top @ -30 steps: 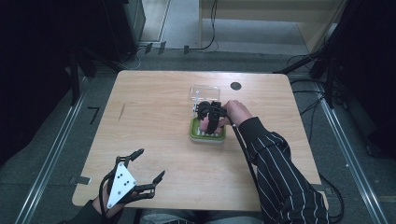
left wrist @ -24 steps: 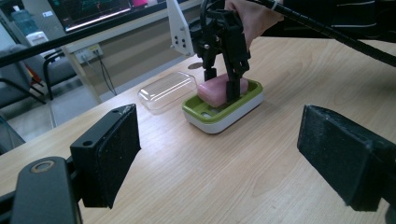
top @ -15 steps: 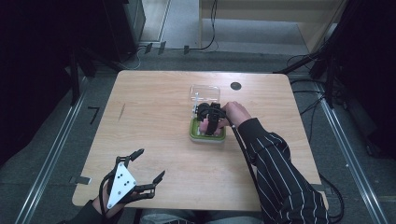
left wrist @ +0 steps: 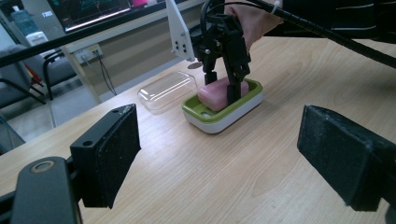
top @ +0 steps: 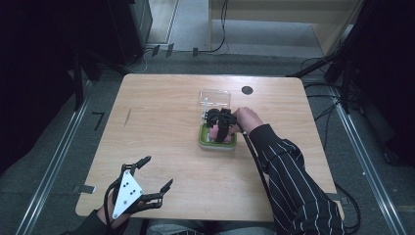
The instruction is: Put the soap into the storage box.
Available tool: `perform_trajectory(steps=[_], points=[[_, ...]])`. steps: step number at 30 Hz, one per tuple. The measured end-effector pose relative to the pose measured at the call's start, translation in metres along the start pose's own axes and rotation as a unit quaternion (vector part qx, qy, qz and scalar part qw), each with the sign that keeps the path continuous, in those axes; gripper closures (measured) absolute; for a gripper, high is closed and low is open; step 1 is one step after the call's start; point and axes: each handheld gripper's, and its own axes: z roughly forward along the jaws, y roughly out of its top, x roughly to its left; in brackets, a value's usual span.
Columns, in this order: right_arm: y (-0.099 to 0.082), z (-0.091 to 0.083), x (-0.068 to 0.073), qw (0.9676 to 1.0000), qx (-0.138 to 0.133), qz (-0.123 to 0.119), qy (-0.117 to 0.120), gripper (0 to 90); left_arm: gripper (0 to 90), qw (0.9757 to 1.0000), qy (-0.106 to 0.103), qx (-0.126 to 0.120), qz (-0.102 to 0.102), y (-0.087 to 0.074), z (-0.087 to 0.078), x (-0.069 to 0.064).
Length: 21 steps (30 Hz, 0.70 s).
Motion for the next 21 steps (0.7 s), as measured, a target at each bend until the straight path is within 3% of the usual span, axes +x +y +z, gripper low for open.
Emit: perform_trajectory(steps=[21], points=[[0.0005,0.0062,-0.0003,0.9999,0.012,-0.005,0.002,38.2,13.6,1.0000,0.000,0.000,-0.001,-0.0003,-0.0003,0.0003]])
